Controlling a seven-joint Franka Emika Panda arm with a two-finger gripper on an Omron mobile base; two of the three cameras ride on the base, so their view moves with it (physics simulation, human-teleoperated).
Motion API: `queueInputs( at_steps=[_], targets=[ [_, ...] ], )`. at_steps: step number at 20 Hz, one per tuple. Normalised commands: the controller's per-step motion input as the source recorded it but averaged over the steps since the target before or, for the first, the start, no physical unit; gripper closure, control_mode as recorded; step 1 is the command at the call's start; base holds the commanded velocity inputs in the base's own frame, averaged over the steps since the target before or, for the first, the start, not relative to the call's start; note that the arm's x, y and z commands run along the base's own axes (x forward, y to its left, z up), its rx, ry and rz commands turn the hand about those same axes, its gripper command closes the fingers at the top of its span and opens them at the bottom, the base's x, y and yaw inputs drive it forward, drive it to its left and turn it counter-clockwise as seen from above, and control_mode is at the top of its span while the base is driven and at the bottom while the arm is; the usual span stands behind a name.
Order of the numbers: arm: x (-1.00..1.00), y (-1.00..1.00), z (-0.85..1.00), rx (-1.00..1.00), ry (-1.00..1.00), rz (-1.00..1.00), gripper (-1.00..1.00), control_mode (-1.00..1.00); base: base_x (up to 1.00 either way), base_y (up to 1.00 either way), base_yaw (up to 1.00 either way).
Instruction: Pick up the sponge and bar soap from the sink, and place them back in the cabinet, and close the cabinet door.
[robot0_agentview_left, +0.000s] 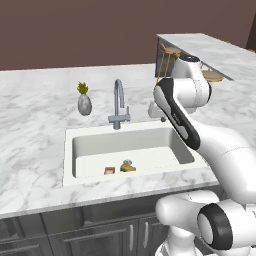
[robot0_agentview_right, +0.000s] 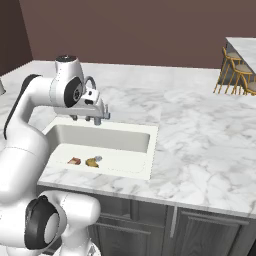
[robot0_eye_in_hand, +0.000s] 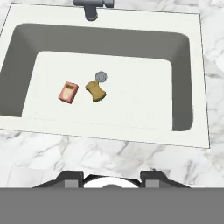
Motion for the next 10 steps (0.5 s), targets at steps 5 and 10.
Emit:
queueInputs(
  at_steps=[5,10],
  targets=[
    [0.0,0.0,-0.08,0.0,0.0,0.03,-1.0,-1.0,0.0,0.0,0.0],
    [0.02,0.0,-0.25,0.0,0.0,0.09,-1.0,-1.0,0.0,0.0,0.0]
  ],
)
